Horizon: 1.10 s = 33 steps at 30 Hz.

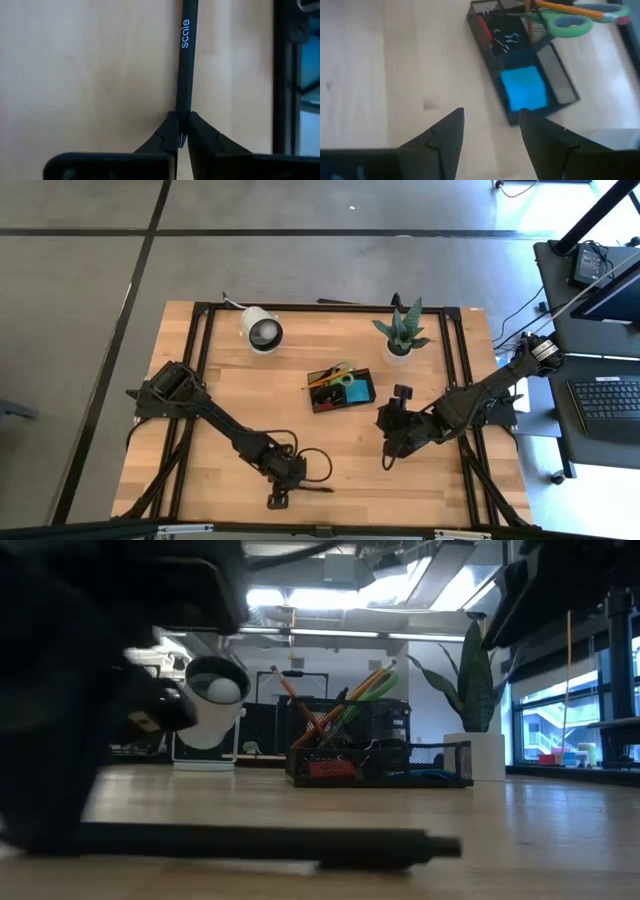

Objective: Pick and place office supplies into organizer
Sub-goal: Put the black pen in the desk organizer

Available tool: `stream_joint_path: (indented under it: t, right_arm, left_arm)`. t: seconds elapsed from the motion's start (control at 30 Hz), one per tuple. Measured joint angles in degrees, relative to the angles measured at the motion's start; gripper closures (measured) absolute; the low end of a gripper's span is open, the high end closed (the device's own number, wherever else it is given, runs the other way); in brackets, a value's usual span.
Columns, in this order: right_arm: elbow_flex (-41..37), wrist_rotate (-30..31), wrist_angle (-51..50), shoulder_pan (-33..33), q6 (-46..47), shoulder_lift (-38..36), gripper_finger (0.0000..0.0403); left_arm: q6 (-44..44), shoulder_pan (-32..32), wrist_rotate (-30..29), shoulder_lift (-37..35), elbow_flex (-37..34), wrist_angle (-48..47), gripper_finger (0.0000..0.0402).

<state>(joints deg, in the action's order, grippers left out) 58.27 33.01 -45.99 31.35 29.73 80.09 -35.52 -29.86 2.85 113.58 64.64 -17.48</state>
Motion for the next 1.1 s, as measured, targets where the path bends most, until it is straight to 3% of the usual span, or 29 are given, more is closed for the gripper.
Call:
stream_joint_path:
  t: [0.2,0.37,0.5,0.7,0.87,1.1]
  right_arm:
    - [-11.60,-0.17,23.09,0.16,3.09,0.03,0.0208]
    - [-24.96,-3.35,48.96,1.88,3.10,0.07,0.0208]
    - [-32.94,-3.21,64.41,4.20,1.91,0.07,0.0208]
    - [-39.51,3.33,72.80,5.42,1.82,0.36,0.0208]
    - [-40.68,3.38,75.96,5.18,1.22,3.99,0.0208]
    - [-38.20,3.35,82.38,5.16,-1.87,14.66,0.0208]
  left_arm:
    - [2.73,3.97,-4.79,0.00,-0.04,1.62,0.0389]
    - [2.64,7.17,-18.42,0.55,-0.47,4.40,0.0389]
    - [0.44,8.14,-18.89,0.61,-0.52,4.35,0.0389]
    - [-0.25,8.50,-17.43,0.60,-0.55,5.07,0.0389]
    - [-0.30,8.41,-17.79,1.23,-0.59,7.64,0.0389]
    - [-0.26,8.65,-17.90,3.22,-0.44,12.32,0.0389]
